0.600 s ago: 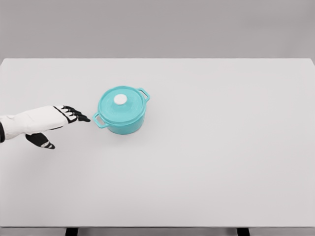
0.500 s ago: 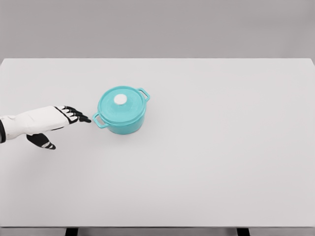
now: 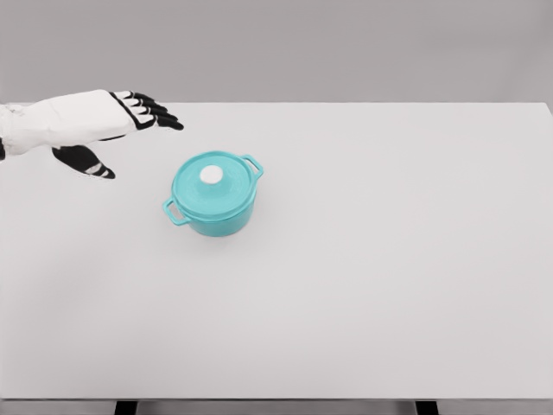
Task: Open the lid of the pot with left arm
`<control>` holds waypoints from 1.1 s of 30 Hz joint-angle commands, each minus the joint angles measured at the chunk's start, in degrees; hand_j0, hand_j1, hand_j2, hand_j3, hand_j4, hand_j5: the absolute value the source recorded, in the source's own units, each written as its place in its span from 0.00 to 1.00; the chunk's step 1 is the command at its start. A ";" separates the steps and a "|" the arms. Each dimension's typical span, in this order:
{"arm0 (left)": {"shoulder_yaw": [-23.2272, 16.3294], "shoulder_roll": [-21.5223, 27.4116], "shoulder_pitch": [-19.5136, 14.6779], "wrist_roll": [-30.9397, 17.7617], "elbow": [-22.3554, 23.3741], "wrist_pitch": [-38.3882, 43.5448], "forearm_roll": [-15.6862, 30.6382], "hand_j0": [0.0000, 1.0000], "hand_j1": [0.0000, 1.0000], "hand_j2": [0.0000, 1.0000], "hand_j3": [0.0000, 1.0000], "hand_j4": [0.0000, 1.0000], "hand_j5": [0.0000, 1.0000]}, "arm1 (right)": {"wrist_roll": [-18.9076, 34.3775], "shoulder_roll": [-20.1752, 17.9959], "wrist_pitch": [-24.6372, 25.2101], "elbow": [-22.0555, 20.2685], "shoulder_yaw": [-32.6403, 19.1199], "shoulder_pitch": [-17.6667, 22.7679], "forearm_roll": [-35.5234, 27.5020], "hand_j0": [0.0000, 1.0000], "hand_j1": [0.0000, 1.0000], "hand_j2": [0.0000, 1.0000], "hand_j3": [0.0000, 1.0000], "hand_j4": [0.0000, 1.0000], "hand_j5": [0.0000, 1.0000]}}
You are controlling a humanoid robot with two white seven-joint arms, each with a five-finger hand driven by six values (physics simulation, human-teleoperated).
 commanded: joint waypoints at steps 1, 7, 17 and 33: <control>-21.62 -0.33 -1.52 0.02 0.75 -0.26 5.62 1.00 1.00 1.00 1.00 1.00 1.00 | 0.02 -0.01 0.01 0.01 0.01 0.00 -0.02 1.00 1.00 1.00 1.00 1.00 1.00; -26.47 -4.28 -12.78 0.02 2.51 0.97 1.67 1.00 1.00 1.00 1.00 1.00 1.00 | 0.02 -0.01 0.01 0.01 0.01 0.00 -0.02 1.00 1.00 1.00 1.00 1.00 1.00; -26.21 -8.24 -19.73 0.02 7.17 1.14 0.97 1.00 1.00 1.00 1.00 1.00 1.00 | 0.02 -0.01 0.01 0.01 0.01 0.00 -0.02 1.00 1.00 1.00 1.00 1.00 1.00; -29.46 -12.28 -20.61 0.02 10.24 1.67 -3.08 0.76 0.76 0.76 0.76 0.76 0.76 | 0.02 -0.01 0.01 0.01 0.01 0.00 -0.02 1.00 1.00 1.00 1.00 1.00 1.00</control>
